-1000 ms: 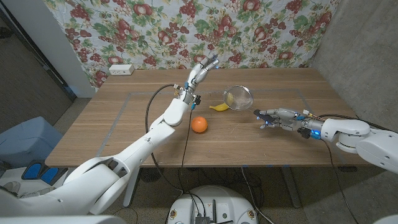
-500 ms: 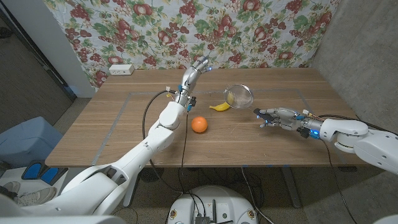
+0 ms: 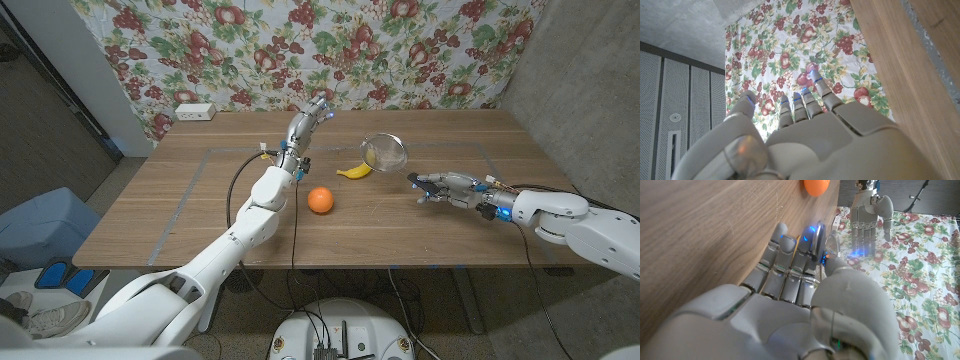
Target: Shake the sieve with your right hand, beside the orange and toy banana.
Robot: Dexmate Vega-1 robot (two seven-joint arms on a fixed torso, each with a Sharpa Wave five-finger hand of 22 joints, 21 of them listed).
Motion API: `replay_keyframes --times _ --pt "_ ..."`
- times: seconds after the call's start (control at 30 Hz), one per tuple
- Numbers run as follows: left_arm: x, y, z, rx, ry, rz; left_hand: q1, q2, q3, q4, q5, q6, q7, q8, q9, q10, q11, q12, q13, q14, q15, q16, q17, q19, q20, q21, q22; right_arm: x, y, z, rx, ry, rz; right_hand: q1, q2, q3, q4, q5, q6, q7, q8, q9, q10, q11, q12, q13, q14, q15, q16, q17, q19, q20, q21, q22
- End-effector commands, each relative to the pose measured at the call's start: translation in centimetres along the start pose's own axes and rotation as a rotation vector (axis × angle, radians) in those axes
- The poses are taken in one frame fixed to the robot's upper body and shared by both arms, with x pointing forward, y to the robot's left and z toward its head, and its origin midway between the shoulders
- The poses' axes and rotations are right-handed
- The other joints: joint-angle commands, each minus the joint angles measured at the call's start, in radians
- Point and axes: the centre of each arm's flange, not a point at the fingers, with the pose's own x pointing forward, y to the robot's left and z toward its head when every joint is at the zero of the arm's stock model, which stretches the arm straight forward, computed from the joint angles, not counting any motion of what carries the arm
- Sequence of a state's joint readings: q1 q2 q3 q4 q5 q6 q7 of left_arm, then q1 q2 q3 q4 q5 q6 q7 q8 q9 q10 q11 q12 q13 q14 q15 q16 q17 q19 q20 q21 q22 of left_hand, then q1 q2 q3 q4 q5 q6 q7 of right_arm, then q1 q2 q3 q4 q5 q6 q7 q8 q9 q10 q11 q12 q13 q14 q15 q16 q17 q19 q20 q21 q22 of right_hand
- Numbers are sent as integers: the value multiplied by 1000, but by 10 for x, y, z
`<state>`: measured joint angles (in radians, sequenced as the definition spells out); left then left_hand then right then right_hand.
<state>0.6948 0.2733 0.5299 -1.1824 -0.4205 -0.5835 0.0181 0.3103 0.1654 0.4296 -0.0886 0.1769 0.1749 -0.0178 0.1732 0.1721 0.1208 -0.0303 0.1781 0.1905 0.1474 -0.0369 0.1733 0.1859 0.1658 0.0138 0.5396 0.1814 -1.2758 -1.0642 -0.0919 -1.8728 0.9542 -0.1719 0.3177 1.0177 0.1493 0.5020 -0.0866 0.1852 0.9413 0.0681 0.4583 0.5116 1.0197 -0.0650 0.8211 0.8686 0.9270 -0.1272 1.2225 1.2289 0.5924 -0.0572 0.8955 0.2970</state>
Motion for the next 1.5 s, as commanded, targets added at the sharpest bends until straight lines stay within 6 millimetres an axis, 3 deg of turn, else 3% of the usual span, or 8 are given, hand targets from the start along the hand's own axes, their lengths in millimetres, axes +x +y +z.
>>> replay_keyframes --times 0.03,0.53,1.5 --pt "-2 7 -4 -29 15 24 -10 1 9 -1 3 4 7 2 1 -10 1 0 -1 -12 1 0 -1 -4 -2 -4 0 6 -4 0 6 2 7 35 41 2 5 7 12 6 1 5 21 -35 7 0 1 -85 4 3 -9 -24 9 -1" --pt "0 11 -9 -45 35 25 -20 1 16 1 3 2 14 3 1 -21 4 2 -5 -23 5 3 -3 -7 3 -9 0 9 -5 3 28 -33 9 38 40 0 6 7 14 7 -3 5 22 -35 12 1 -1 -85 10 3 -14 -25 30 -5" --pt "-3 17 -7 -51 21 33 -34 -4 25 1 3 -1 23 4 0 -27 7 6 -9 -26 6 8 -5 -6 6 -17 0 -16 -9 21 83 -404 25 31 33 -9 12 10 30 -9 -8 5 26 -42 20 0 -12 -86 13 3 -32 -39 70 -18"
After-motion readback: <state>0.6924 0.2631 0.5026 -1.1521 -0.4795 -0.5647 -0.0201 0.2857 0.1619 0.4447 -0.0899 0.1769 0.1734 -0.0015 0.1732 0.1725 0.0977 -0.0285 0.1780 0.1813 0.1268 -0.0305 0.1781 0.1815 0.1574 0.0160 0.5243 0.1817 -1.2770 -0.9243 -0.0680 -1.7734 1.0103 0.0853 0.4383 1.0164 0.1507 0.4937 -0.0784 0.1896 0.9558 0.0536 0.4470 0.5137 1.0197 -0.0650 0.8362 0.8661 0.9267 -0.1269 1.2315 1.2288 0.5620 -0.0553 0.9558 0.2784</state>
